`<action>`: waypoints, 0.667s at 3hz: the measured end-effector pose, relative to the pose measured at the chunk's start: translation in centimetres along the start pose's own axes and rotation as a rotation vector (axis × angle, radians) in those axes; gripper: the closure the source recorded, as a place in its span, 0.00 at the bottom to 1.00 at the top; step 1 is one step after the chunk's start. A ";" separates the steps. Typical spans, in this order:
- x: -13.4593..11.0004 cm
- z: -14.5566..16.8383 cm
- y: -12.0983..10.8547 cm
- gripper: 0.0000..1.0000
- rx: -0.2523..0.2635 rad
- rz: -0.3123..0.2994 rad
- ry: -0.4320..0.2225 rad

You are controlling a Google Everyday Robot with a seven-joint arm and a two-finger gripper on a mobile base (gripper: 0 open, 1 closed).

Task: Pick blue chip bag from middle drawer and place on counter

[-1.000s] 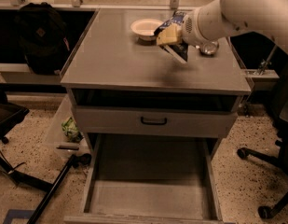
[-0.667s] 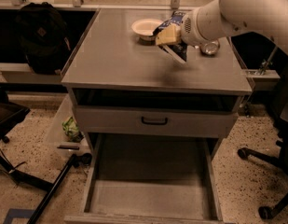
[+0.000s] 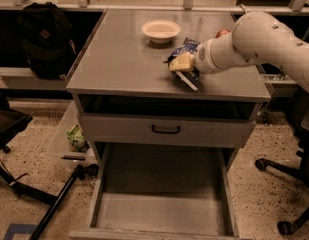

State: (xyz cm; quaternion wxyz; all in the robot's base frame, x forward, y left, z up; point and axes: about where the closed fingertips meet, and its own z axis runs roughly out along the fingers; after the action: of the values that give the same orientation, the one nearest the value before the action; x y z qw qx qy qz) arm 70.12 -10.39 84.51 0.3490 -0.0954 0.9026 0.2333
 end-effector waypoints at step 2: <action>0.0 0.0 0.0 1.00 -0.004 0.011 0.008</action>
Offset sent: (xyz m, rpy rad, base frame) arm 0.0022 -0.0101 -0.0963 0.0802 0.1343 -0.0257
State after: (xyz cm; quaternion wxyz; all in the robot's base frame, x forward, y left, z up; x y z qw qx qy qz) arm 70.14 -10.44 84.52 0.3439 -0.0920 0.9039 0.2369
